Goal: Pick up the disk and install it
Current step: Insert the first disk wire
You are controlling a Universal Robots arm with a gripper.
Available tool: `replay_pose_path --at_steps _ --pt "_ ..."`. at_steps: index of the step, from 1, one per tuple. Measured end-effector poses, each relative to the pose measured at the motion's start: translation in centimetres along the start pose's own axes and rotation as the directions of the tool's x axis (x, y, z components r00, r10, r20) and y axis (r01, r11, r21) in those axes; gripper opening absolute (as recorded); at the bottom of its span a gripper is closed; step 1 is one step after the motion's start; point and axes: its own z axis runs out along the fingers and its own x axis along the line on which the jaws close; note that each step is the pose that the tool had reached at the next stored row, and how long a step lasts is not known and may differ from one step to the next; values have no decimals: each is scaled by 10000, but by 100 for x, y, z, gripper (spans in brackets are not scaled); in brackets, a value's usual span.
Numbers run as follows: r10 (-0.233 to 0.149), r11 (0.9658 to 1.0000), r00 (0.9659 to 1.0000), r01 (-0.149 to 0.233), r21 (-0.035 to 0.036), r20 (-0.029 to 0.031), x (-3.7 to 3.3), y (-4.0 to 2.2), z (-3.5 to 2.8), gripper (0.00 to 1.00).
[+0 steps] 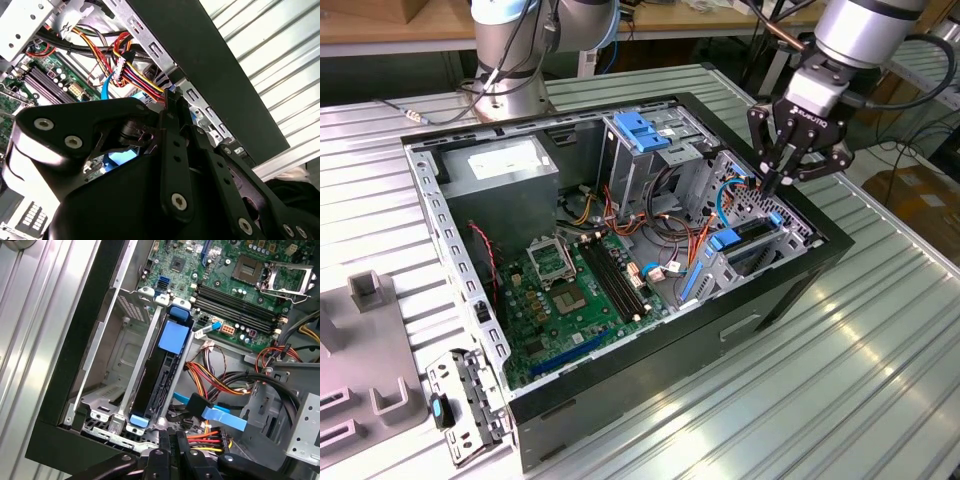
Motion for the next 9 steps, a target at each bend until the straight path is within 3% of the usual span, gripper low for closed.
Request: replay_pose_path --at_steps 9 --pt "541 9985 9985 -541 -10 4 -1 3 1 17"
